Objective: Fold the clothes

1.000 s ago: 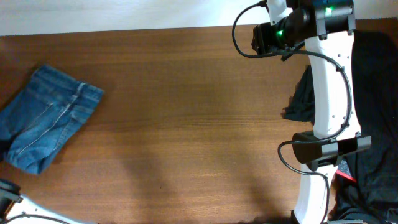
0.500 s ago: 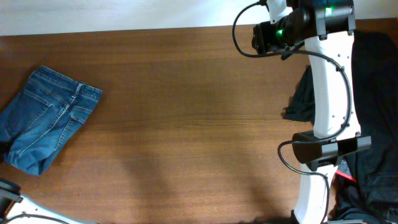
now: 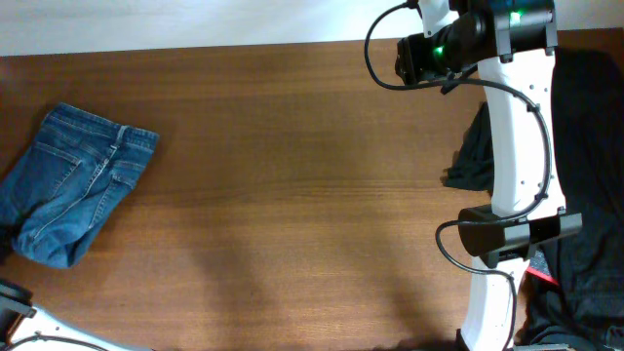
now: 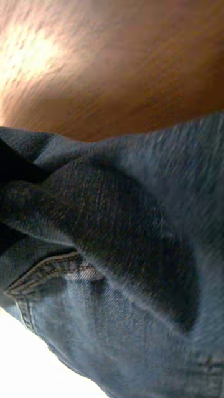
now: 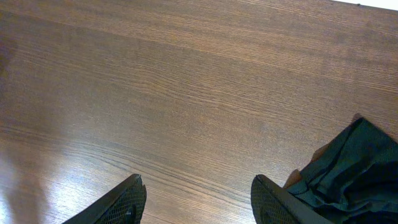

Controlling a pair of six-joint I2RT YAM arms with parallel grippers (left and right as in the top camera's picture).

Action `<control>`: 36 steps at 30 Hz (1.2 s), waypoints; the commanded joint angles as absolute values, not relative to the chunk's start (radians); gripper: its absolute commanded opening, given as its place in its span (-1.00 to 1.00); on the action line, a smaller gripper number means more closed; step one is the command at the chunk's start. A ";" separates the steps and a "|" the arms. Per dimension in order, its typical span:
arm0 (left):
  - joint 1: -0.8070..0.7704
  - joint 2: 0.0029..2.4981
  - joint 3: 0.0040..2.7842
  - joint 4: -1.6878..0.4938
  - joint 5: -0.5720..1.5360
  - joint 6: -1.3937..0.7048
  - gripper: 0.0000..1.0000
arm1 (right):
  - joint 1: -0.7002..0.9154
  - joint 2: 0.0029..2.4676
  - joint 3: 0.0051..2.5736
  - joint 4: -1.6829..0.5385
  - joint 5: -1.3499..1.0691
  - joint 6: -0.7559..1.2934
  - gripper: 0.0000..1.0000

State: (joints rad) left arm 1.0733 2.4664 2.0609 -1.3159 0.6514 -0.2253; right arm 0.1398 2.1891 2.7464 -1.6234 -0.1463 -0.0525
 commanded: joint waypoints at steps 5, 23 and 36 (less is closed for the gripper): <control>1.030 2.455 1.932 -1.320 0.671 -0.515 -0.99 | 0.135 2.186 2.747 -1.617 -0.134 -0.051 0.19; 0.823 2.455 1.837 -1.226 0.723 -0.674 -0.99 | 0.135 2.186 2.747 -1.617 -0.134 -0.051 0.19; 0.754 2.455 1.837 -1.202 0.749 -0.714 -0.99 | 0.135 2.186 2.747 -1.616 -0.134 -0.051 0.19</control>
State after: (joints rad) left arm 0.8143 2.4168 1.8790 -1.2068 0.7666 -0.6788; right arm 0.1398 2.1891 2.7464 -1.6226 -0.1463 -0.0525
